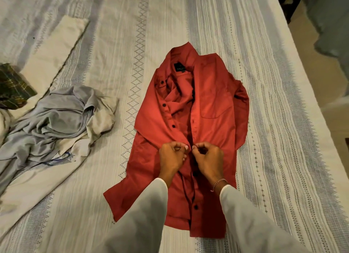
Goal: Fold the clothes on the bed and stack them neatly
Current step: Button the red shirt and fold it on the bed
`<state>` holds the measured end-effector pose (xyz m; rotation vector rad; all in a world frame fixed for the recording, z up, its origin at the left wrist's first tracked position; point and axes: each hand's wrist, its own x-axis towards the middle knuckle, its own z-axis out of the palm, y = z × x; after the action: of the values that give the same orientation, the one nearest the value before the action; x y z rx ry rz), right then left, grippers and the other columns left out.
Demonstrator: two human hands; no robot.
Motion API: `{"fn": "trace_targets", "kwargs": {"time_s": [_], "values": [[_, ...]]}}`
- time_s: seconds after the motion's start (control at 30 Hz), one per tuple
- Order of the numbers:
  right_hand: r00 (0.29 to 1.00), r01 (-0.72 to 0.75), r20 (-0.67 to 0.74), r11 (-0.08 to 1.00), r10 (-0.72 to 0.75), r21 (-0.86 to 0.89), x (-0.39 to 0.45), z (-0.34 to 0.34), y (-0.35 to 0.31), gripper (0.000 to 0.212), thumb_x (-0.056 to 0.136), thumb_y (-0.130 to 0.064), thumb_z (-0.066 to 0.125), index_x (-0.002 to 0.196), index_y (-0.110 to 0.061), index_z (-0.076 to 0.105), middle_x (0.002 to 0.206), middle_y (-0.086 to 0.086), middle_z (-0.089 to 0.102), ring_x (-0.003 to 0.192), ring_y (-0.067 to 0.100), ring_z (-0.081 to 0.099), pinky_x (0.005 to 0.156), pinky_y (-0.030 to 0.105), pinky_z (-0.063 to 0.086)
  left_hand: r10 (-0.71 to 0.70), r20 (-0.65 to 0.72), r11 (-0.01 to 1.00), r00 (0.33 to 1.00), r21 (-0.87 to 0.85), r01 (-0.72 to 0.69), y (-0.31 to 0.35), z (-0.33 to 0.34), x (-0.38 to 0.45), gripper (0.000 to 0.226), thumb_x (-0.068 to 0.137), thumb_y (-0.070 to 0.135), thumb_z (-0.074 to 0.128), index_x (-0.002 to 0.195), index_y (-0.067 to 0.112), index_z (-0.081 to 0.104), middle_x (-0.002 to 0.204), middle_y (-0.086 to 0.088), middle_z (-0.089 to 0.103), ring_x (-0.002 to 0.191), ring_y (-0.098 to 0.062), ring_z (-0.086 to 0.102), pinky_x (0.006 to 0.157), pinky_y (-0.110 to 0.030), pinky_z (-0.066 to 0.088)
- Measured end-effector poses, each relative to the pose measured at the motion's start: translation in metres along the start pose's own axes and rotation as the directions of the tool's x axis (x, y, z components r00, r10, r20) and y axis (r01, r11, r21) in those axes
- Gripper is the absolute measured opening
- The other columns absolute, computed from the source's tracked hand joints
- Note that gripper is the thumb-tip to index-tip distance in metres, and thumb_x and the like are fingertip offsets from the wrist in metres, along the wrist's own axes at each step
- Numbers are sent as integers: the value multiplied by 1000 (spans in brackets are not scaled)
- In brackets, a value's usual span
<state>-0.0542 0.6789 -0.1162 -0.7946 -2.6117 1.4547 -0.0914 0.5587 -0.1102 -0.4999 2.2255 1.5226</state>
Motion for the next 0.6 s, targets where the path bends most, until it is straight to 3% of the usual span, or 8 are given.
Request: {"fn": "trace_targets", "kwargs": {"time_s": [0.13,0.27,0.4,0.6], "values": [[1000,24,-6,991,-24,128,-2,-3,1,2,84,-17,79,86,-17,78,79,-13,74,75,0,68,67,11,47,24,58,999,998,-38,-22,9,5,0,18,95,6,65,79,10,72,64,-5,67,47,-3,58,53,-20,52],[998,49,-45,991,-44,128,-2,-4,5,6,85,-20,78,91,-19,80,88,-10,75,81,0,68,74,17,52,37,98,999,995,-23,-35,13,7,2,16,95,6,65,82,10,73,61,-3,67,46,-2,58,53,-18,51],[995,80,-62,993,-75,83,-5,-8,4,10,86,-17,78,95,-16,82,90,-5,75,85,-9,64,73,4,43,15,140,999,990,-30,-11,14,7,2,13,95,4,64,88,1,74,65,-4,66,46,1,58,51,-15,49],[997,62,32,988,-67,140,-7,-12,0,13,86,-17,78,98,-19,82,94,-9,75,87,-4,68,79,16,54,6,110,1000,994,-24,-3,12,5,6,13,94,8,67,84,6,76,67,-7,69,51,-5,60,55,-21,52]]}}
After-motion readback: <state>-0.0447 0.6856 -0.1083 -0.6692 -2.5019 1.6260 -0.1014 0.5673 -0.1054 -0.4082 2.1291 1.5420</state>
